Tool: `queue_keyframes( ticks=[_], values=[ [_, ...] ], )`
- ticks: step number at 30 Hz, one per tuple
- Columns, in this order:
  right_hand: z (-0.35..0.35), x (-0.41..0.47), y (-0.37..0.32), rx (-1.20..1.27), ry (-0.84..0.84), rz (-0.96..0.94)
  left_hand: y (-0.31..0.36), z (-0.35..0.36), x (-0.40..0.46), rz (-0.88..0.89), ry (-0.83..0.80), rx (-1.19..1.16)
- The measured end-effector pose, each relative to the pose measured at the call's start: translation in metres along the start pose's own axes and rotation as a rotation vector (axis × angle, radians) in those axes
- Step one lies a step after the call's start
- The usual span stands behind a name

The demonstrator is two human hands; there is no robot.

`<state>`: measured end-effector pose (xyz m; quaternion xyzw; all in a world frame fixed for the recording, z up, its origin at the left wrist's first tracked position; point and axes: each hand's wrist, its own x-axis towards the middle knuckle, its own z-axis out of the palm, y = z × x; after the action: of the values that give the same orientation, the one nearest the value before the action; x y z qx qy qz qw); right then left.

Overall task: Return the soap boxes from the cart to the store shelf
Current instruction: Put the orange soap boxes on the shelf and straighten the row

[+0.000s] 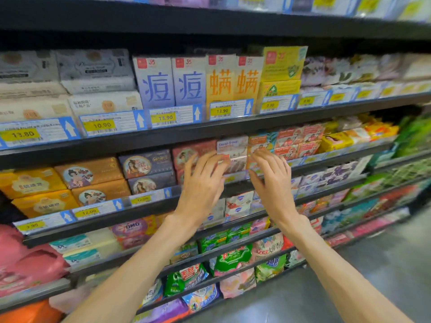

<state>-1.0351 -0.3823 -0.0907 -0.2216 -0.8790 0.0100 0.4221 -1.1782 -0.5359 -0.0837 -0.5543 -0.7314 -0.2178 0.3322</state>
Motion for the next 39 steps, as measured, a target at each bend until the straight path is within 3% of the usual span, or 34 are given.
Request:
queue_keyframes(
  ticks=[5, 16, 21, 28, 39],
  values=[
    [-0.005, 0.002, 0.032, 0.025, 0.007, 0.002, 0.012, 0.011, 0.018, -0.085, 0.009, 0.013],
    [0.010, 0.053, 0.046, 0.086, 0.026, -0.248, 0.027, 0.031, 0.039, -0.300, 0.103, 0.307],
    [0.026, 0.074, 0.040, 0.023, 0.012, -0.231, 0.023, 0.031, 0.047, -0.265, 0.131, 0.381],
    [0.036, 0.088, 0.040, 0.046, -0.151, -0.147, 0.013, 0.035, 0.056, -0.287, 0.067, 0.409],
    [0.037, 0.091, 0.044, 0.087, -0.085, -0.222, 0.011, 0.038, 0.061, -0.297, 0.089, 0.419]
  ],
)
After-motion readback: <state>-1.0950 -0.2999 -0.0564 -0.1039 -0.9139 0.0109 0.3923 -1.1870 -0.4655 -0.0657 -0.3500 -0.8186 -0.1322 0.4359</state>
